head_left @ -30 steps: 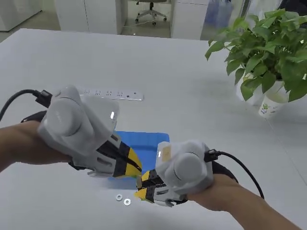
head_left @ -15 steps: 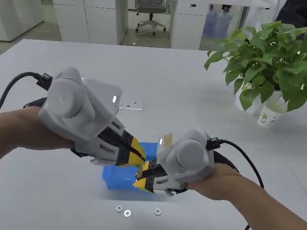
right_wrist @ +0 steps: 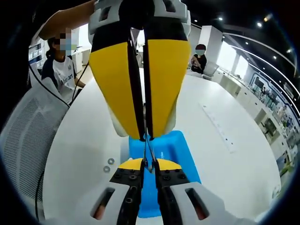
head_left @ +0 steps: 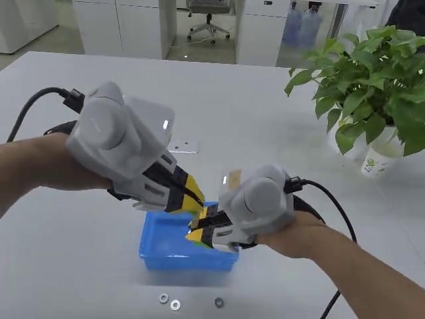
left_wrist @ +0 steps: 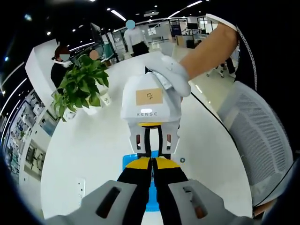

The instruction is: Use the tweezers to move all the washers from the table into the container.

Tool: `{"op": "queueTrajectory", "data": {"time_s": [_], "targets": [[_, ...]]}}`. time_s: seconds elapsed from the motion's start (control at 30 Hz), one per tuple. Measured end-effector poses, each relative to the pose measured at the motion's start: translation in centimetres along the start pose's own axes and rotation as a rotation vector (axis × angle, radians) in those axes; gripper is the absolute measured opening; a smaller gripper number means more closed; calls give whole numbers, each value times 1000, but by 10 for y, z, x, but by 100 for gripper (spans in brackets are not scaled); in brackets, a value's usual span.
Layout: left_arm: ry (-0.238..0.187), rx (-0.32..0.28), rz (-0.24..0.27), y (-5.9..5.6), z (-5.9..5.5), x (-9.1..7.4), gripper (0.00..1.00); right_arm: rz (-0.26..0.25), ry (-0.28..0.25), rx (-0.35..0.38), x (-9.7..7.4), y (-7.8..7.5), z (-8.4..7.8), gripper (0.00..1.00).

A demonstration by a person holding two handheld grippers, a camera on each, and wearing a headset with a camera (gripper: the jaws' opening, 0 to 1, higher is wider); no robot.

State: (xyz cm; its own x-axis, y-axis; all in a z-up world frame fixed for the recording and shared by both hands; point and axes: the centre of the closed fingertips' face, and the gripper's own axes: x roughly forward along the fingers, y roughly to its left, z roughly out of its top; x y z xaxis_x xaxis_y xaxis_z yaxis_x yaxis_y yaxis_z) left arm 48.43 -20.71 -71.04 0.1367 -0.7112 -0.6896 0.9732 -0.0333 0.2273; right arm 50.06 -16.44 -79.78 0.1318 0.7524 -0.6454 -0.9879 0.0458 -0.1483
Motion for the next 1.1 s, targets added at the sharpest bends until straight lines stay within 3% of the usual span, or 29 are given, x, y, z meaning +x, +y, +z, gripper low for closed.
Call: {"op": "queueTrajectory", "data": {"time_s": [0.5, 0.9, 1.1], "targets": [[23, -13, 11, 26, -29, 36, 5, 21, 26, 14, 25, -28, -36, 11], [36, -43, -26, 26, -45, 56, 5, 80, 64, 21, 39, -24, -59, 11], [32, -56, -32, 24, -47, 58, 5, 91, 74, 17, 41, -22, -61, 11]]}}
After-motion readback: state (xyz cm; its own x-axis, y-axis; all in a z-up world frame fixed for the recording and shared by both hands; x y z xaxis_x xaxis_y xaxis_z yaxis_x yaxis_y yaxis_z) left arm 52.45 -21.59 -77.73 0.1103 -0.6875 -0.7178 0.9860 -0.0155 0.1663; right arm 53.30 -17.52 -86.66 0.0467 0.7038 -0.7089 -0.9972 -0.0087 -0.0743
